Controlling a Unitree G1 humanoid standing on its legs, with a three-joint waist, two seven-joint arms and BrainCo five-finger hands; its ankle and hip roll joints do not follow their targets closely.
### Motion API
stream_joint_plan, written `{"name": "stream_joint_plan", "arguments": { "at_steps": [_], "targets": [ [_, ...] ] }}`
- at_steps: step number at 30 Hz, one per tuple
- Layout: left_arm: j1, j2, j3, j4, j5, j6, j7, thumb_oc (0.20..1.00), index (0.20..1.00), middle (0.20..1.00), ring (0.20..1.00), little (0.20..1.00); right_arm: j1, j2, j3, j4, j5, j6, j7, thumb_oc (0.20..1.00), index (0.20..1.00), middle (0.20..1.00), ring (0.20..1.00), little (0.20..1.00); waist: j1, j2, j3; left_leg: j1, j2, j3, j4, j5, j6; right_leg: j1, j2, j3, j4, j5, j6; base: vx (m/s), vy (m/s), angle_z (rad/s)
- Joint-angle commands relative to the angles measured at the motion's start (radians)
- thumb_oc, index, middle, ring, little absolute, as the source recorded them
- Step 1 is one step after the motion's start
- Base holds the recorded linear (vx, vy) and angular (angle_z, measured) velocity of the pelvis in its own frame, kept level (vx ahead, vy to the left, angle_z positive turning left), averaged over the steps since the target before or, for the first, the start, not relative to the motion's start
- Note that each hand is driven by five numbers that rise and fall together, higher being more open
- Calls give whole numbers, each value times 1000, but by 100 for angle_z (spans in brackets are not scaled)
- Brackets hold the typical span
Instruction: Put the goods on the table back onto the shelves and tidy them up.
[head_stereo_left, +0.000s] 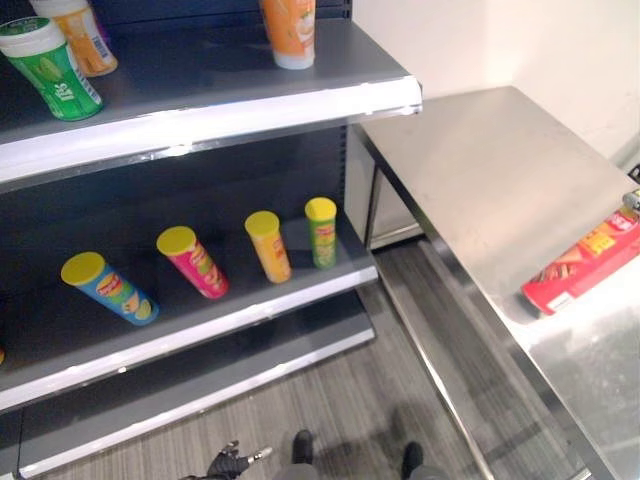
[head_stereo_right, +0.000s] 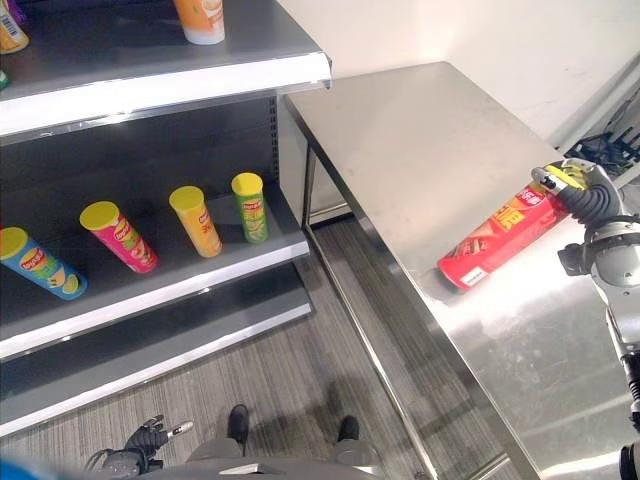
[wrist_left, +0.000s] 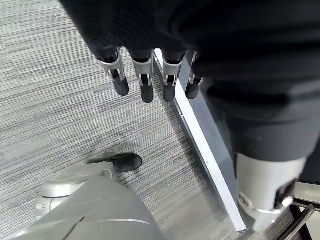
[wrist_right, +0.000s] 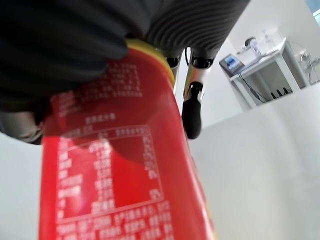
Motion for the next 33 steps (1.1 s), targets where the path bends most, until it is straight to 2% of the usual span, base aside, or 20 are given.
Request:
{"name": "stream_joint_plan", "arguments": {
  "at_steps": [1, 10, 14, 16, 20, 26, 29, 30, 31, 33],
  "targets": [
    [-51, 32, -29, 36, -37, -27, 6, 1000, 1000, 1000, 1000, 1000, -55, -71, -29, -23, 20, -26, -26, 200, 200, 200, 200, 200, 30, 2, -12, 33, 75, 35, 13, -83, -60, 21, -13, -3, 41, -86, 39, 0, 0, 0],
    [-53, 29, -10, 19, -36, -21, 20, 1000, 1000, 1000, 1000, 1000, -11, -8, -179, -148, -30, -50, -131, 200, 200, 200, 200, 200, 23, 10, -22, 47, 76, 38, 13, -93, -58, 31, -10, 0, 43, -95, 37, 0, 0, 0],
    [-55, 26, -2, 11, -31, -20, 24, 1000, 1000, 1000, 1000, 1000, -25, 41, -260, -261, -48, -99, -207, 200, 200, 200, 200, 200, 25, 16, -27, 52, 77, 35, 14, -97, -56, 36, -7, -3, 46, -103, 36, 0, 0, 0],
    [-58, 28, 8, 6, -19, -21, 28, 1000, 1000, 1000, 1000, 1000, -40, 61, -294, -356, -132, -122, -254, 200, 200, 200, 200, 200, 30, 21, -35, 56, 78, 32, 14, -101, -56, 41, -3, -4, 46, -112, 34, 17, -40, 3],
    [-56, 31, 19, 1, -22, -27, 35, 1000, 1000, 1000, 1000, 1000, -80, 65, -296, -472, -196, -145, -277, 200, 200, 200, 200, 200, 45, 24, -41, 53, 86, 17, 14, -96, -65, 50, 10, -16, 49, -130, 24, -18, -98, 4],
    [-58, 38, 22, -10, -46, -32, 34, 1000, 1000, 1000, 1000, 1000, -109, 43, -287, -565, -217, -172, -267, 200, 200, 200, 200, 200, 77, 30, -13, -31, 119, -81, 46, -44, -105, 44, 66, -34, 85, -200, -28, -90, -159, 31],
    [-69, 42, 13, -20, -55, -37, 33, 1000, 1000, 1000, 1000, 1000, -117, 21, -291, -587, -213, -179, -261, 200, 200, 200, 200, 200, 96, 34, 14, -81, 122, -144, 55, 1, -130, 45, 99, -56, 100, -231, -54, -103, -154, 70],
    [-70, 42, 12, -20, -55, -36, 33, 1000, 1000, 1000, 1000, 1000, -116, 20, -294, -587, -212, -179, -260, 200, 200, 200, 200, 200, 91, 35, 13, -89, 120, -151, 55, 8, -128, 42, 99, -63, 99, -226, -53, -129, -113, 94],
    [-75, 38, 14, -25, -60, -40, 39, 1000, 1000, 1000, 1000, 1000, -116, 7, -304, -597, -220, -181, -269, 200, 200, 200, 200, 200, 98, 39, 21, -104, 124, -163, 43, 28, -142, 53, 108, -87, 88, -235, -60, -123, -53, 97],
    [-79, 32, 11, -24, -62, -41, 40, 1000, 1000, 1000, 1000, 1000, -110, 1, -310, -600, -224, -178, -272, 200, 200, 200, 200, 200, 89, 44, 21, -122, 130, -154, 37, 45, -142, 53, 107, -111, 78, -229, -62, -132, 12, 94]
  ]
}}
